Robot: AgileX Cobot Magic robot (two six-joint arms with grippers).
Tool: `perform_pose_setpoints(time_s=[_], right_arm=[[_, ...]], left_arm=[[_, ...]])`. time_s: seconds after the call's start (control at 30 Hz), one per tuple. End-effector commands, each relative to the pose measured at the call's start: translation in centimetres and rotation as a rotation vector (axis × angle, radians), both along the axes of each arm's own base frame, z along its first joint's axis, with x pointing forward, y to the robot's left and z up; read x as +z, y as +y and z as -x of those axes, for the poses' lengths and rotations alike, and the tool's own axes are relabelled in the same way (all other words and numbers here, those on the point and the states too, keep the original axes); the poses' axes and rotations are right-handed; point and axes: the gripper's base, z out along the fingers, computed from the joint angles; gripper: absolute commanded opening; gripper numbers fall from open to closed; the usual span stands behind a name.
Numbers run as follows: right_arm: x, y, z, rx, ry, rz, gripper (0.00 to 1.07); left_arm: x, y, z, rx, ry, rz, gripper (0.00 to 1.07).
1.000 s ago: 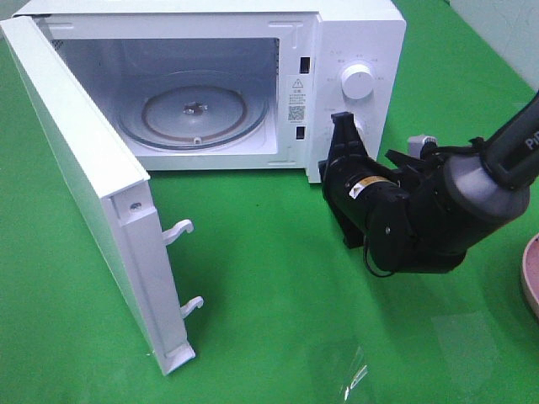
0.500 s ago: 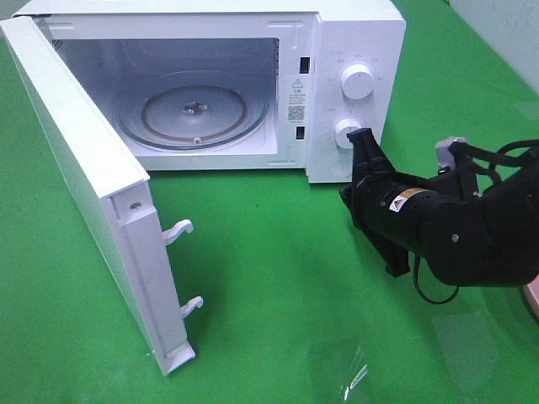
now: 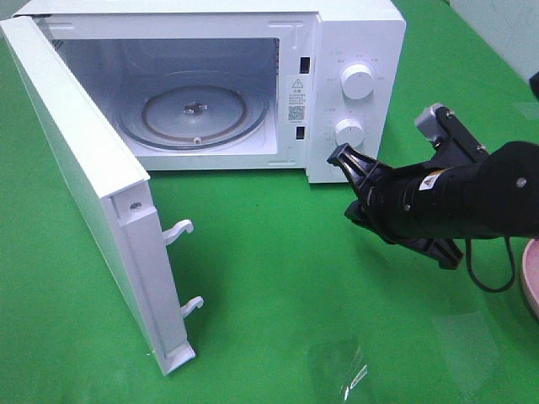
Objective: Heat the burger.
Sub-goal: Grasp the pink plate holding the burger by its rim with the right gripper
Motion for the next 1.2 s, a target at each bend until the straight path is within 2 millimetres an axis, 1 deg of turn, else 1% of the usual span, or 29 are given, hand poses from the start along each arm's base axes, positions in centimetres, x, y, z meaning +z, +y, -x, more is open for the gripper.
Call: perform_pose_setpoints(time_s=[0.03, 0.1, 0.17, 0.2, 0.23, 0.27, 0.3, 0.33, 0.37, 0.4, 0.43, 0.47, 0.5, 0.53, 0.57, 0.6, 0.63, 0.73, 0.83, 0.87, 0.9, 0.97, 1.0, 1.03, 1.07, 1.1, 1.13, 1.17, 1.2], right_arm=[[0.8, -0.6, -0.2, 0.101, 0.012, 0.087, 0.08], [1.0, -0.8, -0.3, 0.124, 0.019, 0.108, 0.09], [1.7, -1.6, -0.6, 0.253, 0.071, 0.205, 0.09], [1.7, -1.6, -0.6, 0.253, 0.071, 0.205, 0.09], [1.9, -1.6, -0.6, 0.340, 0.094, 0.266, 0.09], [1.9, -1.6, -0.6, 0.340, 0.094, 0.266, 0.09], [2.0, -1.6, -0.5, 0.434, 0.128, 0.338, 0.10], [2.0, -1.6, -0.5, 0.434, 0.128, 0.338, 0.10], [2.2, -1.7, -0.3, 0.508, 0.178, 0.398, 0.11], [2.2, -1.7, -0.3, 0.508, 0.178, 0.398, 0.11], [2.5, -1.8, -0.3, 0.569, 0.216, 0.463, 0.12], [2.5, -1.8, -0.3, 0.569, 0.216, 0.463, 0.12], [2.8, -2.1, -0.2, 0.619, 0.272, 0.520, 0.12], [2.8, -2.1, -0.2, 0.619, 0.272, 0.520, 0.12], [3.1, -2.4, -0.1, 0.656, 0.326, 0.571, 0.13], [3.1, -2.4, -0.1, 0.656, 0.326, 0.571, 0.13], [3.5, -2.7, 0.1, 0.695, 0.388, 0.620, 0.13], [3.9, -3.1, 0.4, 0.765, 0.458, 0.683, 0.14], [4.0, -3.3, 0.7, 0.808, 0.486, 0.704, 0.16], [4.0, -3.5, 0.9, 0.851, 0.513, 0.721, 0.19], [4.0, -3.5, 0.9, 0.851, 0.513, 0.721, 0.19], [4.1, -3.7, 1.1, 0.884, 0.523, 0.734, 0.29], [4.1, -3.7, 1.1, 0.884, 0.523, 0.734, 0.29], [4.7, -3.7, 1.2, 0.883, 0.497, 0.736, 0.40], [4.7, -3.7, 1.2, 0.883, 0.497, 0.736, 0.40], [5.6, -3.8, 1.3, 0.882, 0.445, 0.746, 0.54], [5.6, -3.8, 1.3, 0.882, 0.445, 0.746, 0.54], [6.6, -4.2, 1.4, 0.880, 0.390, 0.781, 0.67], [6.6, -4.2, 1.4, 0.880, 0.390, 0.781, 0.67]], left_arm=[[0.0, -0.1, 0.0, -0.003, -0.003, 0.008, 0.90], [0.0, -0.1, 0.0, -0.003, -0.003, 0.008, 0.90], [0.0, -0.1, 0.0, -0.003, -0.003, 0.008, 0.90], [0.0, -0.1, 0.0, -0.003, -0.003, 0.008, 0.90], [0.0, -0.1, 0.0, -0.003, -0.003, 0.008, 0.90], [0.0, -0.1, 0.0, -0.003, -0.003, 0.008, 0.90], [0.0, -0.1, 0.0, -0.003, -0.003, 0.008, 0.90], [0.0, -0.1, 0.0, -0.003, -0.003, 0.008, 0.90], [0.0, -0.1, 0.0, -0.003, -0.003, 0.008, 0.90], [0.0, -0.1, 0.0, -0.003, -0.003, 0.008, 0.90], [0.0, -0.1, 0.0, -0.003, -0.003, 0.008, 0.90], [0.0, -0.1, 0.0, -0.003, -0.003, 0.008, 0.90], [0.0, -0.1, 0.0, -0.003, -0.003, 0.008, 0.90], [0.0, -0.1, 0.0, -0.003, -0.003, 0.008, 0.90], [0.0, -0.1, 0.0, -0.003, -0.003, 0.008, 0.90], [0.0, -0.1, 0.0, -0.003, -0.003, 0.008, 0.90], [0.0, -0.1, 0.0, -0.003, -0.003, 0.008, 0.90], [0.0, -0.1, 0.0, -0.003, -0.003, 0.008, 0.90], [0.0, -0.1, 0.0, -0.003, -0.003, 0.008, 0.90], [0.0, -0.1, 0.0, -0.003, -0.003, 0.008, 0.90], [0.0, -0.1, 0.0, -0.003, -0.003, 0.008, 0.90], [0.0, -0.1, 0.0, -0.003, -0.003, 0.008, 0.90], [0.0, -0.1, 0.0, -0.003, -0.003, 0.008, 0.90], [0.0, -0.1, 0.0, -0.003, -0.003, 0.008, 0.90], [0.0, -0.1, 0.0, -0.003, -0.003, 0.008, 0.90], [0.0, -0.1, 0.0, -0.003, -0.003, 0.008, 0.90], [0.0, -0.1, 0.0, -0.003, -0.003, 0.008, 0.90], [0.0, -0.1, 0.0, -0.003, -0.003, 0.008, 0.90], [0.0, -0.1, 0.0, -0.003, -0.003, 0.008, 0.90]])
